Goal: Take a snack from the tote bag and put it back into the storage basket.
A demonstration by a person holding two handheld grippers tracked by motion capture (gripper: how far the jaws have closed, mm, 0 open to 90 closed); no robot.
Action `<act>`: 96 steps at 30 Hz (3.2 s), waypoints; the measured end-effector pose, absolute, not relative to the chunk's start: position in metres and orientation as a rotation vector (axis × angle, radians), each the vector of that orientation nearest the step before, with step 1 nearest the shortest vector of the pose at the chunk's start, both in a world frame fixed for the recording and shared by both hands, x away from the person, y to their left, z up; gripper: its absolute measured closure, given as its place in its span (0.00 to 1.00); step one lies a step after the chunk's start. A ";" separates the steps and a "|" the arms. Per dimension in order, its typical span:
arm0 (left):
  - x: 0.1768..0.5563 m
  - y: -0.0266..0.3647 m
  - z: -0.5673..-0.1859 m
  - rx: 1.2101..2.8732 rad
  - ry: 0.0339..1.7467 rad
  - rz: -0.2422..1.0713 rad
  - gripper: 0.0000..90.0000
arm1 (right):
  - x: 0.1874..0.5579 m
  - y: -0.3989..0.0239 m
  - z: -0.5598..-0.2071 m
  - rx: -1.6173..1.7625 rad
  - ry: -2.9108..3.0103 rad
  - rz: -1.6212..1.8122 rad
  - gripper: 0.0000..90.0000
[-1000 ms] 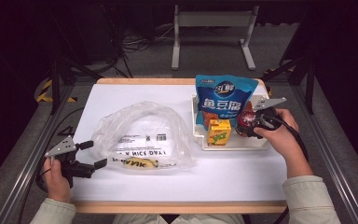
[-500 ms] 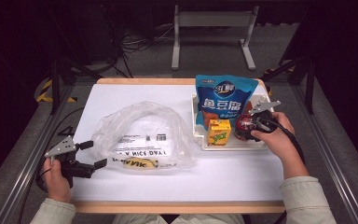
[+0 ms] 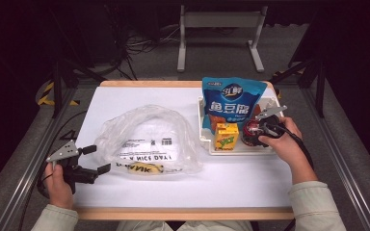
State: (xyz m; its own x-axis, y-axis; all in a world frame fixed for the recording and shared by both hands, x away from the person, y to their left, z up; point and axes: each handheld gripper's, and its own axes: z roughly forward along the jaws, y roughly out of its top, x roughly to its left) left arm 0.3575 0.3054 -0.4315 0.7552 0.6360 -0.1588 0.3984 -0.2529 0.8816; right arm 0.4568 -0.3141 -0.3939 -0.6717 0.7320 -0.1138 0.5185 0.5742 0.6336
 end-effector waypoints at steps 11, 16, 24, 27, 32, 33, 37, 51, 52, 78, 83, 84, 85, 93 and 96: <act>0.356 0.307 -0.432 1.886 0.790 0.282 0.01 | 0.462 -0.317 -0.400 1.015 2.496 0.826 0.29; 0.354 0.308 -0.432 1.883 0.792 0.283 0.01 | 0.466 -0.320 -0.400 1.019 2.513 0.832 0.29; 0.353 0.309 -0.432 1.884 0.799 0.284 0.01 | 0.465 -0.322 -0.400 1.027 2.507 0.838 0.19; 0.354 0.308 -0.432 1.883 0.798 0.285 0.01 | 0.460 -0.320 -0.395 1.081 2.462 0.854 0.15; 0.353 0.308 -0.432 1.884 0.797 0.285 0.01 | 0.451 -0.321 -0.383 1.084 2.412 0.871 0.14; 0.353 0.308 -0.432 1.882 0.797 0.280 0.01 | 0.447 -0.321 -0.378 1.081 2.396 0.883 0.14; 0.354 0.307 -0.432 1.880 0.792 0.281 0.01 | 0.432 -0.321 -0.364 1.050 2.344 0.936 0.14; 0.354 0.306 -0.432 1.879 0.800 0.273 0.01 | 0.391 -0.315 -0.349 0.997 2.282 1.067 0.13; 0.354 0.307 -0.432 1.879 0.795 0.276 0.01 | 0.389 -0.315 -0.349 0.995 2.280 1.077 0.13; 0.352 0.308 -0.430 1.868 0.782 0.283 0.01 | 0.356 -0.302 -0.374 0.900 2.172 1.321 0.14; 0.352 0.309 -0.429 1.868 0.777 0.291 0.01 | 0.355 -0.299 -0.378 0.907 2.167 1.304 0.15; 0.352 0.309 -0.429 1.868 0.777 0.291 0.01 | 0.355 -0.298 -0.379 0.910 2.169 1.303 0.15; 0.352 0.309 -0.429 1.869 0.774 0.293 0.01 | 0.355 -0.298 -0.380 0.911 2.173 1.300 0.15; 0.352 0.309 -0.429 1.868 0.774 0.293 0.01 | 0.354 -0.296 -0.383 0.913 2.186 1.295 0.15; 0.352 0.309 -0.429 1.866 0.778 0.292 0.01 | 0.353 -0.294 -0.383 0.906 2.188 1.289 0.15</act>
